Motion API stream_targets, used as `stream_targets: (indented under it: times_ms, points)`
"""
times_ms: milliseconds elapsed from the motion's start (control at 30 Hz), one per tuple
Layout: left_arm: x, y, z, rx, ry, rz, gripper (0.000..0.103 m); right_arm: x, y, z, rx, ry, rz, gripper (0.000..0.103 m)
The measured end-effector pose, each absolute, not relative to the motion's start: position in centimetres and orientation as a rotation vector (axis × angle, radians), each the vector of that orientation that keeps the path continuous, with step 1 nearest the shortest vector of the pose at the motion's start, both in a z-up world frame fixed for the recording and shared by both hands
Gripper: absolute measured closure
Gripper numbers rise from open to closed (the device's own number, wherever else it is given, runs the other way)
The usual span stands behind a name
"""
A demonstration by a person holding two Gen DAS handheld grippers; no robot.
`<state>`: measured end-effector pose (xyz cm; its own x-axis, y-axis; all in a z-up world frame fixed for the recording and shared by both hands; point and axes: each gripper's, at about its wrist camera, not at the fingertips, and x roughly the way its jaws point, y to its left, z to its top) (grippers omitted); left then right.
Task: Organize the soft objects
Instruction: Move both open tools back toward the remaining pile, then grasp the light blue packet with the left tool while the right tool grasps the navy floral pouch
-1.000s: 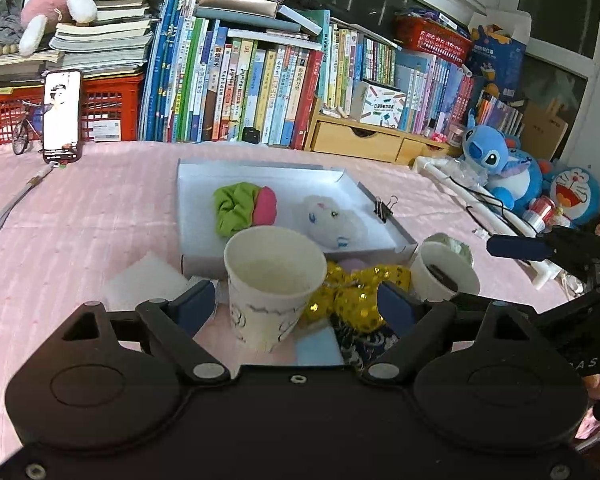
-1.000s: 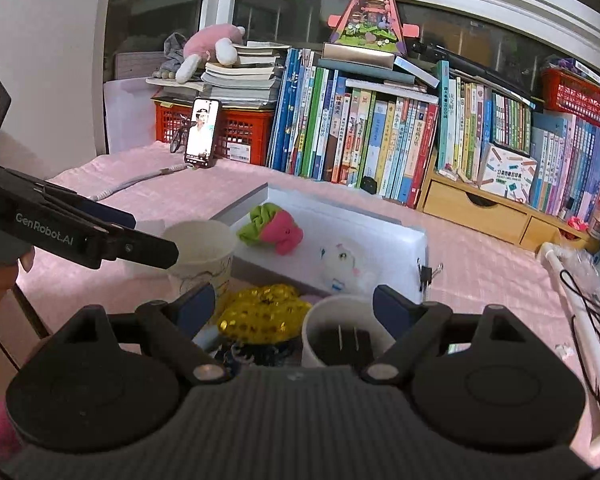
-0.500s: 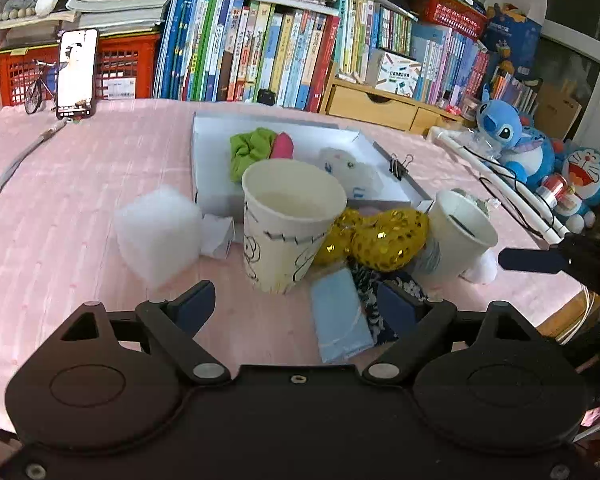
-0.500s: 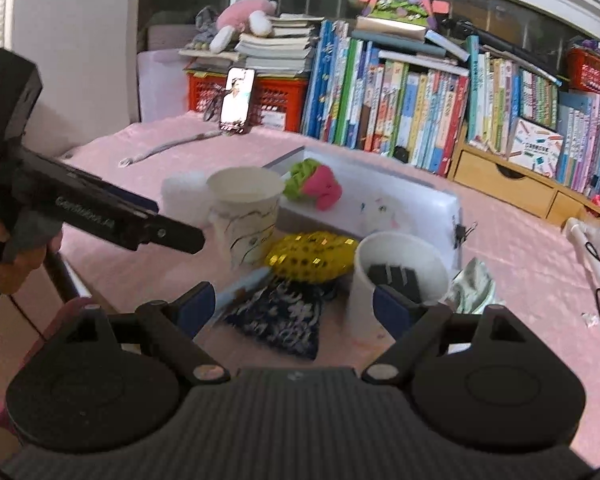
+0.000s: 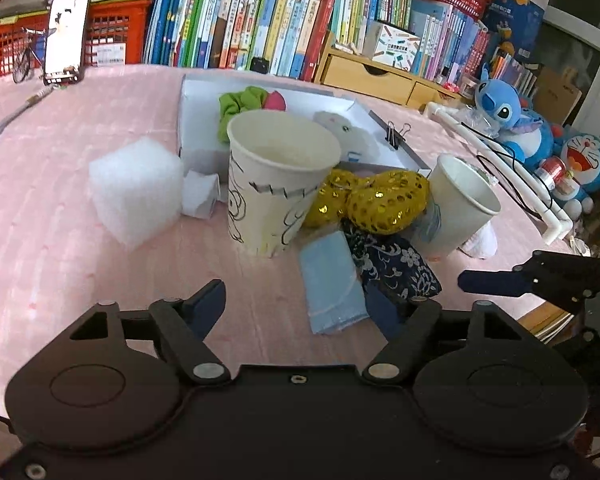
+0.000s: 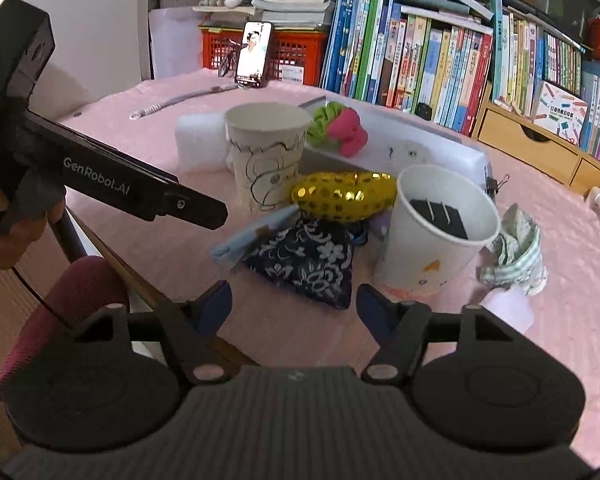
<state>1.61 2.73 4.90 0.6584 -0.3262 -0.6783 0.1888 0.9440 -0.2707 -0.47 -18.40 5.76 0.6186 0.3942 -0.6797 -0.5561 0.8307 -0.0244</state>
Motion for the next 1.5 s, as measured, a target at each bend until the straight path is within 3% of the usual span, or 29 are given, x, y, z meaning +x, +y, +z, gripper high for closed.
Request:
stream_targets:
  times_ms: [233, 533, 567, 633, 867, 1000, 1500]
  points:
    - [1.9, 2.1, 4.2, -0.191, 0.809, -0.303, 0.039, -0.5, -17.6, 4.9, -0.269, 0.716, 0.545, 0.033]
    - [2.4, 1.7, 4.5, -0.231, 0.796, -0.333, 0.040, -0.2, -17.2, 4.8, -0.263, 0.701, 0.531, 0.034]
    - [2.4, 1.7, 4.5, -0.230, 0.793, -0.331, 0.042, -0.1, -17.3, 4.9, -0.254, 0.698, 0.527, 0.033]
    - [2.7, 1.7, 4.3, -0.228, 0.799, -0.326, 0.058, 0.0, -17.4, 5.0, -0.247, 0.691, 0.513, 0.030]
    - [3.3, 1.6, 2.7, -0.270, 0.808, -0.360, 0.060, 0.9, -16.8, 4.6, -0.249, 0.700, 0.496, 0.023]
    - [3.7, 2.1, 2.0, -0.328, 0.818, -0.383, 0.076, 1.4, -16.0, 4.4, -0.283, 0.707, 0.475, 0.021]
    - [2.8, 4.0, 2.0, -0.358, 0.781, -0.391, 0.080, 2.8, -14.5, 4.0, -0.322, 0.744, 0.449, 0.019]
